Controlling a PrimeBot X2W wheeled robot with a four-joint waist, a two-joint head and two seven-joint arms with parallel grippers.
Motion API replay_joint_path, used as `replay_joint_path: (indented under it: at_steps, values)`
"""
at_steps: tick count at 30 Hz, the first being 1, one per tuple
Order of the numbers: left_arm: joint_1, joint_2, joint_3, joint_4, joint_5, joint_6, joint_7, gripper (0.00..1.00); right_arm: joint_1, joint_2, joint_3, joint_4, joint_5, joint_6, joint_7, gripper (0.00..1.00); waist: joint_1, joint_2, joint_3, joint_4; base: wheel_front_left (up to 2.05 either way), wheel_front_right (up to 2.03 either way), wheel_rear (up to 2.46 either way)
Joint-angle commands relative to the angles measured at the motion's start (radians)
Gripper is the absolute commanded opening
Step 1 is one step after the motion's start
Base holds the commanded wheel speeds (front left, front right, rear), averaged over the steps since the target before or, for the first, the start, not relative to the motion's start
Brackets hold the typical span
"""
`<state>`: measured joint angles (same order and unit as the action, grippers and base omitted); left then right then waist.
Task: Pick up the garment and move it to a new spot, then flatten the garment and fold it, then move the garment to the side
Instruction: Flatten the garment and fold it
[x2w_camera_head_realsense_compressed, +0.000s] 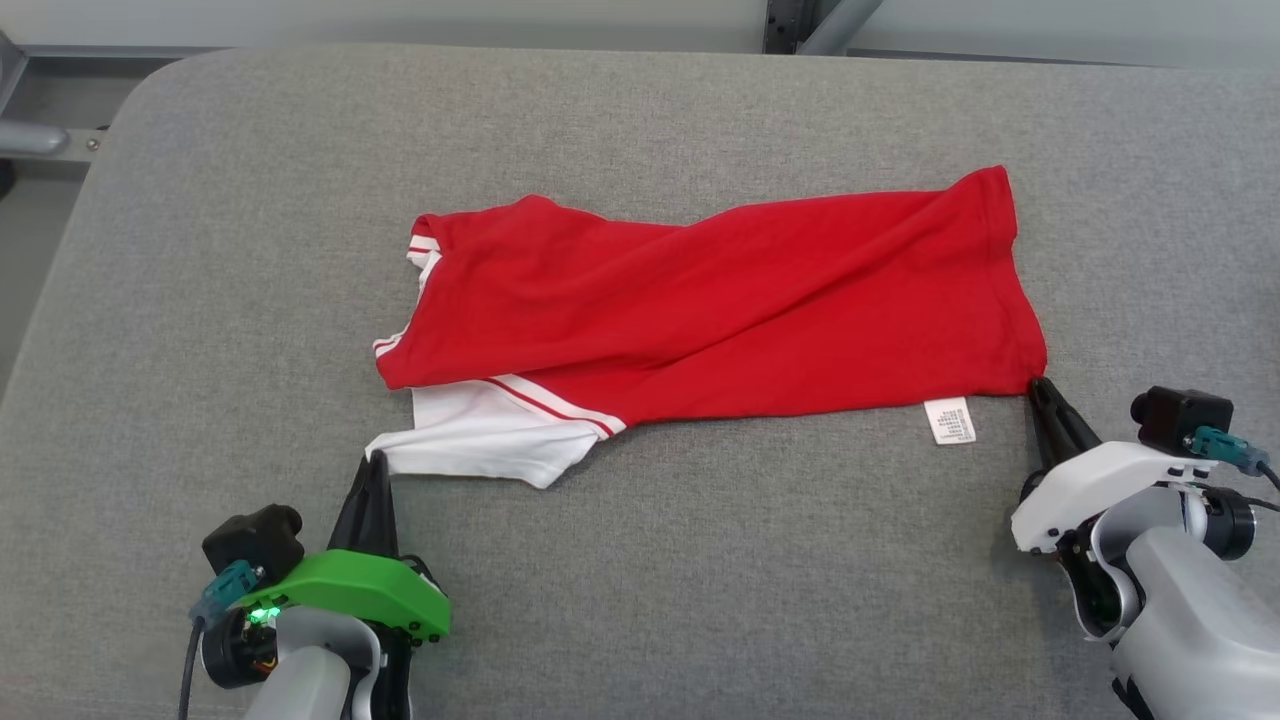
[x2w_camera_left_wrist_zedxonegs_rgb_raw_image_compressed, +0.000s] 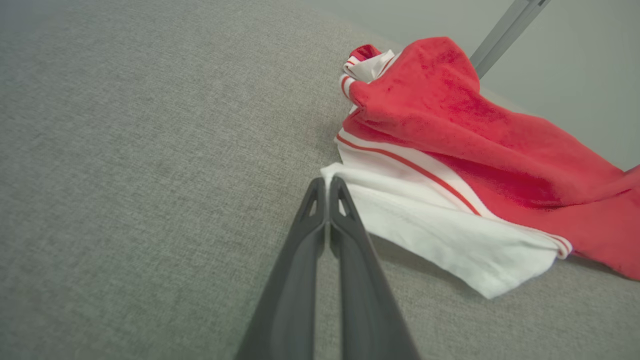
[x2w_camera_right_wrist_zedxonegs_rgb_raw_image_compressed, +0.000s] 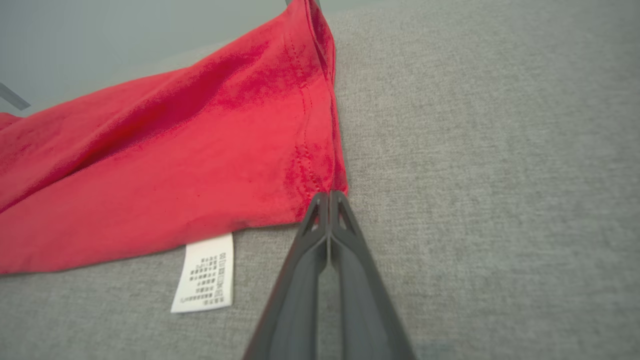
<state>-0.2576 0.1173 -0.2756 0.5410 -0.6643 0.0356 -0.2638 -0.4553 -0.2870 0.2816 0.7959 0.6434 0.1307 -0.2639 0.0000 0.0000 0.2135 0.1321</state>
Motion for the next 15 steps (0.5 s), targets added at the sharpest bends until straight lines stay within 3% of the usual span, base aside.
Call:
replay_joint_path:
  at_steps: [1,9,15]
  values:
    - [-0.009,0.003,0.009,-0.009,0.013,-0.005,0.000,0.00,-0.001,-0.011,-0.005,-0.013,-0.002,0.000,-0.001,0.00,0.0000,0.0000,-0.011,-0.002,0.00,0.00,0.00]
    - [-0.028,-0.021,0.112,-0.130,-0.029,-0.075,0.000,0.00,0.050,-0.060,-0.019,-0.191,0.024,0.000,-0.001,0.00,0.0000,0.0000,-0.095,-0.045,0.00,0.00,0.00]
    - [-0.132,-0.003,0.128,-0.190,-0.087,-0.128,0.039,0.00,0.011,-0.141,0.019,-0.299,0.132,0.000,0.015,0.00,0.0000,0.0000,-0.172,-0.096,0.00,0.00,0.00]
